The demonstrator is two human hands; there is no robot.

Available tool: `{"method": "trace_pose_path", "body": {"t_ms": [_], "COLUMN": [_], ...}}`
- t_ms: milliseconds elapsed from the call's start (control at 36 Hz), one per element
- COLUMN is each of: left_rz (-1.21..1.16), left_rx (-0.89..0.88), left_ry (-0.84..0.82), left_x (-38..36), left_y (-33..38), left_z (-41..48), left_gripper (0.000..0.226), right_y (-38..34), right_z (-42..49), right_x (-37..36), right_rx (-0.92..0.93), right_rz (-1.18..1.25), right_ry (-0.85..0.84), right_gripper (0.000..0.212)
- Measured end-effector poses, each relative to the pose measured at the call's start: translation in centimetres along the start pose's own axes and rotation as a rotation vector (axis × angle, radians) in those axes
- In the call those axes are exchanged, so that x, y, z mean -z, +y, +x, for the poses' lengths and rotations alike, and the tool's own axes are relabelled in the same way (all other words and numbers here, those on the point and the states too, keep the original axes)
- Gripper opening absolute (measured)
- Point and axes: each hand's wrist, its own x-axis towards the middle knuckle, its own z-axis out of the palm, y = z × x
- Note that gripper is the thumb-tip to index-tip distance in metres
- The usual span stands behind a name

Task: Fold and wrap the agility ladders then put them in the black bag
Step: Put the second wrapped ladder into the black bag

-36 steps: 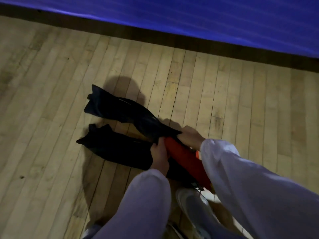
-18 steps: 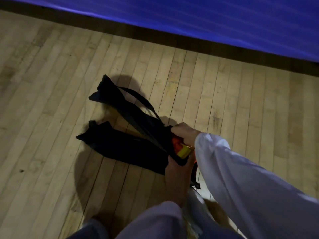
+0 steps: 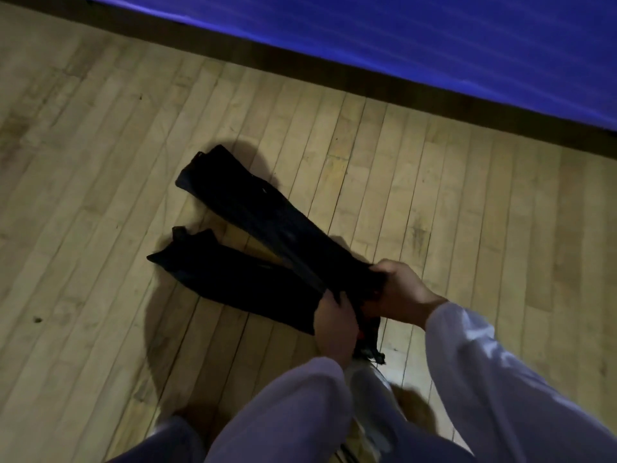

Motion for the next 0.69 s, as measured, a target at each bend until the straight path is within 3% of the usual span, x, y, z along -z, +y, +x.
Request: {"method": "trace_pose_path", "body": {"t_ms": [83, 139, 194, 250, 333, 417, 472, 556, 639, 694], "left_rz": [-0.124, -0.143, -0.207, -0.391, -0.589, -0.701, -0.686, -0.617, -0.698, -0.791], "left_rx": [0.012, 0.048, 0.138, 0.291, 0.467, 0.523, 0.579, 0.640, 0.659, 0.654], "left_ry": [-0.179, -0.340, -0.437, -0.382, -0.170, 0.040, 0.122, 0.165, 0.207, 0.227], "left_x": [-1.3, -1.5, -1.2, -0.2, 2.1, 4.2, 5.4, 5.8, 5.7, 5.6], "left_y": [-0.5, -1.1, -1.6, -2.3, -4.8, -7.2, -8.6, -11.0, -12.2, -11.5], "left_z": [-0.8, -0.3, 0.7, 2.0, 4.7, 6.9, 8.2, 10.5, 12.3, 12.7], "left_gripper": [0.015, 0.016, 0.019, 0.018, 0.027, 0.034, 0.037, 0.047, 0.043, 0.036], "right_y": [0.7, 1.2, 1.6, 2.0, 2.8, 4.1, 5.2, 6.1, 5.3, 4.2], "right_z": [2.3, 4.2, 5.7, 6.5, 6.8, 6.8, 8.1, 9.8, 10.1, 10.9], "right_x": [-0.5, -0.5, 0.0, 0.6, 1.3, 2.2, 3.6, 3.7, 0.6, -1.7], "right_rx": [0.062, 0.058, 0.050, 0.028, 0.046, 0.122, 0.100, 0.033, 0.243, 0.407], "right_rz": [0.036, 0.054, 0.002, -0.126, -0.461, -0.849, -1.068, -1.201, -1.267, -1.323], "right_ry": [0.186, 0.340, 0.395, 0.356, 0.249, 0.194, 0.250, 0.424, 0.785, 0.624], "right_gripper": [0.028, 0.057, 0.056, 0.046, 0.032, 0.040, 0.043, 0.039, 0.057, 0.070]}}
